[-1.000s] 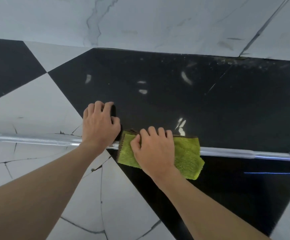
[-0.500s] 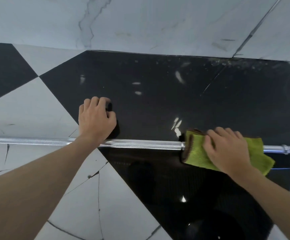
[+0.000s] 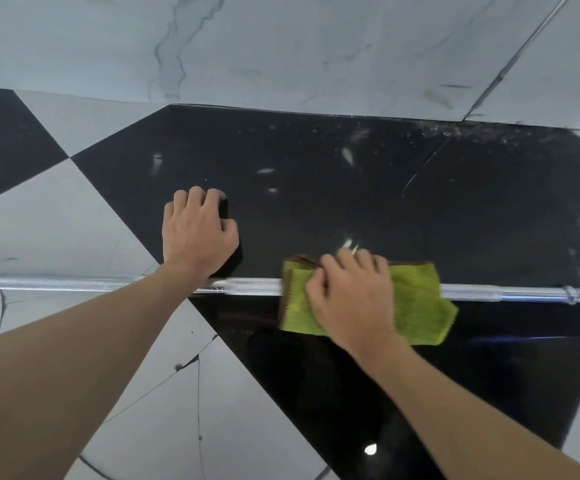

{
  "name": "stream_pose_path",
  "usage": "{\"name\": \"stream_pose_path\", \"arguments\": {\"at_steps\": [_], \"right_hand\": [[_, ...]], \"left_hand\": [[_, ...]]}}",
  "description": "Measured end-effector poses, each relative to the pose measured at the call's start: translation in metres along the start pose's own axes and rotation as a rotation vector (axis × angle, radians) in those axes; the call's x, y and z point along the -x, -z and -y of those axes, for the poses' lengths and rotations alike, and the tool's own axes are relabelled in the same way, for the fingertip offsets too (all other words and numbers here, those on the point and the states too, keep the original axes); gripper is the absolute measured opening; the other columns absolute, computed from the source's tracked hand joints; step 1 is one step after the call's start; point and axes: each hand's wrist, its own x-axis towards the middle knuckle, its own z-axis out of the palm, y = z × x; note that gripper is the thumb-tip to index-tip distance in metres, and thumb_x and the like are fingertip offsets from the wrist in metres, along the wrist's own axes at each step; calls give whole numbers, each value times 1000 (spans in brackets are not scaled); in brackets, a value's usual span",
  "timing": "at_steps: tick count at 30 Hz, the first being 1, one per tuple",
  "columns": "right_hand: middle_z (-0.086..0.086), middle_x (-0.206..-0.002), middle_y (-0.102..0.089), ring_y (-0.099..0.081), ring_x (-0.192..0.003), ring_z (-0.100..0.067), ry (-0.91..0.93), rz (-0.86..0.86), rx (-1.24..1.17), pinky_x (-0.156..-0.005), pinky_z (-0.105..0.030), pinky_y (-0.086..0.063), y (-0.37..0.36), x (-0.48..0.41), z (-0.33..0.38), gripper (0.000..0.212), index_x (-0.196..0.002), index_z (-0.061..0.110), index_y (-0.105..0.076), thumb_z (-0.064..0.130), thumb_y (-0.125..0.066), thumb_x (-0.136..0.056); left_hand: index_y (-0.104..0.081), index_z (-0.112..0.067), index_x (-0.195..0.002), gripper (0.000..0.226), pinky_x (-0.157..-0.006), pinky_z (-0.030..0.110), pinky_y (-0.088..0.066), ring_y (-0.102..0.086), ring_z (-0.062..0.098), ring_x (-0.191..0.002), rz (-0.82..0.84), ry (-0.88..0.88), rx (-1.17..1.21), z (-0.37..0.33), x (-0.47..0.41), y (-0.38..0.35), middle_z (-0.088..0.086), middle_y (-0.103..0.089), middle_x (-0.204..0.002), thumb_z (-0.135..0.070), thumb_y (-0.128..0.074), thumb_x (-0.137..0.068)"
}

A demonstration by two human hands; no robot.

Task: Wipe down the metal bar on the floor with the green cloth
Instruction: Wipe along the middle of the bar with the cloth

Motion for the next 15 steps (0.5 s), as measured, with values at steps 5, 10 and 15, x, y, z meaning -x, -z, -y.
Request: {"name": "stream_pose_path", "arguments": {"at_steps": [5,10,15], "right_hand": [[0,-79,-62,-55,-77,-23,41,19,-31,-80,-43,-45,-6,-8,49,36,-80,19,-63,35,-37,-100],[0,-76,-63,-57,-73,-24,101,40,-19,-74,-42,-46,-1,2,19,37,-79,18,-64,36,-39,-100],[0,-79,-66,-60,-75,-25,78,68,14,-75,-42,-48,9,20,-39,40,-83,17,-67,34,-35,-100]], "left_hand": [[-57,-13,-120,37,-93,45,-39,-48,31,-102,4,0,10,1,1,1,10,-57,-107,-26,-49,-86],[-56,-14,-121,35,-98,44,-38,-47,31,-108,28,35,73,4,13,6,10,-56,-113,-23,-53,-88],[-56,-13,-121,34,-98,41,-39,-46,27,-110,15,70,149,3,35,11,8,-56,-115,-18,-53,-88]]}}
